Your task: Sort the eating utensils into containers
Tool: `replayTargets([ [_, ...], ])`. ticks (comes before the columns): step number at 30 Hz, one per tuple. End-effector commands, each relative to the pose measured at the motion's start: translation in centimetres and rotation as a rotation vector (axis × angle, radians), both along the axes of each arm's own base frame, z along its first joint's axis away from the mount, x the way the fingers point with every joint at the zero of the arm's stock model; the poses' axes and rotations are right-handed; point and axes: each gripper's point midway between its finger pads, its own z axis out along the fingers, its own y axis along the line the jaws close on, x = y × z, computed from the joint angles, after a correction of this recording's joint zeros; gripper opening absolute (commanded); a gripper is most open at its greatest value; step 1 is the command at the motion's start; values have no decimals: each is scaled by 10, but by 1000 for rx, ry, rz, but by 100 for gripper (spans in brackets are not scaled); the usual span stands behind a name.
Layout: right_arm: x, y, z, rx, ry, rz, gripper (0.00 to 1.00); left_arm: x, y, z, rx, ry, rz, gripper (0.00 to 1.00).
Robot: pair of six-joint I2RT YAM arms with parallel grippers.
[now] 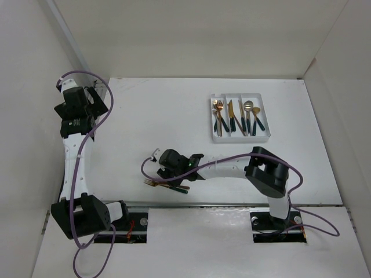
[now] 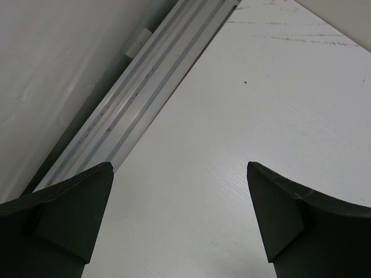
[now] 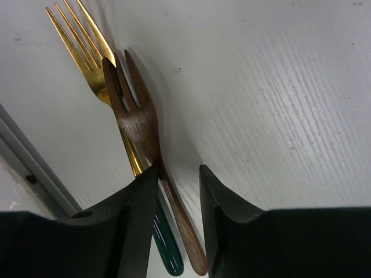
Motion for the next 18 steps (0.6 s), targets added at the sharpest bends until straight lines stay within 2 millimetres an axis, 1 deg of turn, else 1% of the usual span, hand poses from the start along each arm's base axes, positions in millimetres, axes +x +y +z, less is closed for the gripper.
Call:
replayTargets([
  [1,11,15,11,53,-37,-30,39,-3,1,15,18,-53,-2,100],
  [2,13,19,15,64,-41,-30,39,-3,1,15,18,-53,-2,100],
  [5,17,20,10,43,-57,-33,39,-4,3,15,14,-54,-1,100],
  [6,16,16,2,17,-47,-33,41,-4,3,15,14,-54,-1,100],
  [8,17,13,-2,-4,-49,-39,45,-4,3,15,14,-54,-1,100],
  [9,17,5,-8,-34,-53,-49,47,-4,3,15,14,-54,-1,100],
  [11,16,-2,-15,-54,-49,-63,50,-2,3,12,5,-49,3,100],
  [12,19,-7,-17,-69,-63,-87,50,-2,3,12,5,-49,4,100],
  [14,17,-16,-23,-105,-58,-91,50,-1,1,12,0,-50,-4,100],
  [15,17,-16,-23,-105,-58,-91,50,-2,4,12,1,-50,5,100],
  [16,13,-21,-28,-120,-51,-76,50,-2,4,12,1,-50,5,100],
  [17,9,-20,-24,-114,-54,-67,50,-2,4,12,1,-50,5,100],
  [18,11,-19,-15,-95,-77,-46,50,-2,4,12,1,-50,5,100],
])
